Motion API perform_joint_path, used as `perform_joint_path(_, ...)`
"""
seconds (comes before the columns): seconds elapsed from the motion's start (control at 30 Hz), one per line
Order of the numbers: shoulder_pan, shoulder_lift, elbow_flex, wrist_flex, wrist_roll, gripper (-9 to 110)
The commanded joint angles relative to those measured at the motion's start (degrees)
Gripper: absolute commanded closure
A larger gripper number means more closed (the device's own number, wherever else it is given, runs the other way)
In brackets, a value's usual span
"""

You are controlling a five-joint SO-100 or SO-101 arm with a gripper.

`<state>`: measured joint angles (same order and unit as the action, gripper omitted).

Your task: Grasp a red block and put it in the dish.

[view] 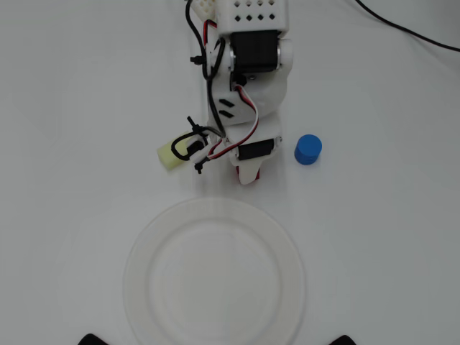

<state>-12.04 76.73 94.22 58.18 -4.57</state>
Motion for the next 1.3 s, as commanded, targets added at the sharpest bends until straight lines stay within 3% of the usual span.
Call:
perform_joint_path(0.0, -0.44, 0.44, -0.09, -0.53, 0.00, 101)
perform_joint_path(0.27, 2.02, 16.61, 3.52, -1.67, -4.48, 101)
perform_joint_path(0.53, 5.45, 33.75, 15.29, -21.53, -13.54, 101)
perform_joint_path(0.73, 5.98, 25.93, 15.38, -34.63, -19.16, 101)
perform_joint_path(1.03, 7.47, 2.37, -2.81, -34.89, -17.23, 101)
perform_joint_path(1.27, 7.56, -6.77, -9.76, -34.45, -16.44, 101)
